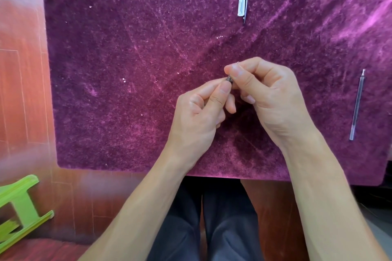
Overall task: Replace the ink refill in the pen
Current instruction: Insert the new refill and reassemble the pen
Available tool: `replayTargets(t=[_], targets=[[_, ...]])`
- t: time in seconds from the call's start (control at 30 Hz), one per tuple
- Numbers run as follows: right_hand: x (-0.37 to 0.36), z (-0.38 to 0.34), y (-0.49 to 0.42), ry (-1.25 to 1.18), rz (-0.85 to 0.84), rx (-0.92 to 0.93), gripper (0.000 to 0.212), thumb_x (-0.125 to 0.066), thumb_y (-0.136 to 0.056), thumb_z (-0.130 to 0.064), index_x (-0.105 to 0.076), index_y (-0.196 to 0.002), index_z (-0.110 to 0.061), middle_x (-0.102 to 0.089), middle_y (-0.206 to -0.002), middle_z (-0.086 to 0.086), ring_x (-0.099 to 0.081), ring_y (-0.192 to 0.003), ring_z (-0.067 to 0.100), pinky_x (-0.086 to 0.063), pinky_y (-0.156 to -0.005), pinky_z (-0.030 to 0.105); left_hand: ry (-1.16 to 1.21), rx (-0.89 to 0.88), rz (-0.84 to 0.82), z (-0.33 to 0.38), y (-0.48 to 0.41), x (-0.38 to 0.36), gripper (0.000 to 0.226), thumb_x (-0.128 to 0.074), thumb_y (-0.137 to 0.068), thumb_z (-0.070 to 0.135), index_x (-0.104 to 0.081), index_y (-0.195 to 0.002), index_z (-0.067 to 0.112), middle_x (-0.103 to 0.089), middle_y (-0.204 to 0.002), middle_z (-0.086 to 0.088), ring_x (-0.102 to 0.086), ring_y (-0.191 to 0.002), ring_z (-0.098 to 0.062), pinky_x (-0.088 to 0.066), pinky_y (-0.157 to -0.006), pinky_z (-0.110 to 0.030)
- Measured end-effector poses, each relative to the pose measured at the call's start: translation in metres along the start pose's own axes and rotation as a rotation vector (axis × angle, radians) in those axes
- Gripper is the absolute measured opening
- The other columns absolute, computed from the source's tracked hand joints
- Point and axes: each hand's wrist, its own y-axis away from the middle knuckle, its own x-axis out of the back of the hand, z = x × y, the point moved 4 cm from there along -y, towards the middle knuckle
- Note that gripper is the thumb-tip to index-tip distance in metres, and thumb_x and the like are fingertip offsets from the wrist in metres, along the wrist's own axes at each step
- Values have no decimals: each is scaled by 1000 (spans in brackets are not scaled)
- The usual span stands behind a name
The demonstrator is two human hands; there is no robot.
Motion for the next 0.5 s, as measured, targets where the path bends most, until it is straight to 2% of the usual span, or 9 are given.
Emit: replayTargets(t=[0.13, 0.27, 0.37, 0.5], targets=[[0, 0, -3, 47, 34, 10, 9, -68, -104, -3, -73, -97, 2, -70, -72, -17, -63, -59, -7, -47, -60, 7, -26, -14, 59, -1, -3, 0, 31, -50, -107, 17, -71, -89, 2, -55, -54, 12, -34, -45, -6, -30, -44, -24], [-5, -2, -8, 61, 94, 14, 8, -73, -101, -8, -78, -103, -2, -70, -68, -22, -61, -56, -7, -45, -59, 6, 43, 0, 92, 0, -10, 4, 25, -53, -106, 18, -74, -107, 3, -63, -69, 1, -40, -49, -7, -33, -47, -27], [-7, -11, -18, 86, 89, 23, 10, -75, -101, -14, -80, -110, -13, -74, -74, -18, -63, -62, -7, -47, -62, 8, 74, 47, 97, -3, -14, 10, 26, -55, -105, 24, -74, -114, 8, -65, -70, 4, -42, -49, -5, -37, -49, -21], [7, -29, -45, 253, 242, 91, 5, -78, -98, -24, -81, -102, -25, -71, -77, -15, -59, -65, -5, -48, -67, 14, 131, 80, 118, -1, -20, 18, 27, -56, -104, 28, -72, -121, 15, -67, -76, -1, -43, -49, -6, -41, -51, -20]])
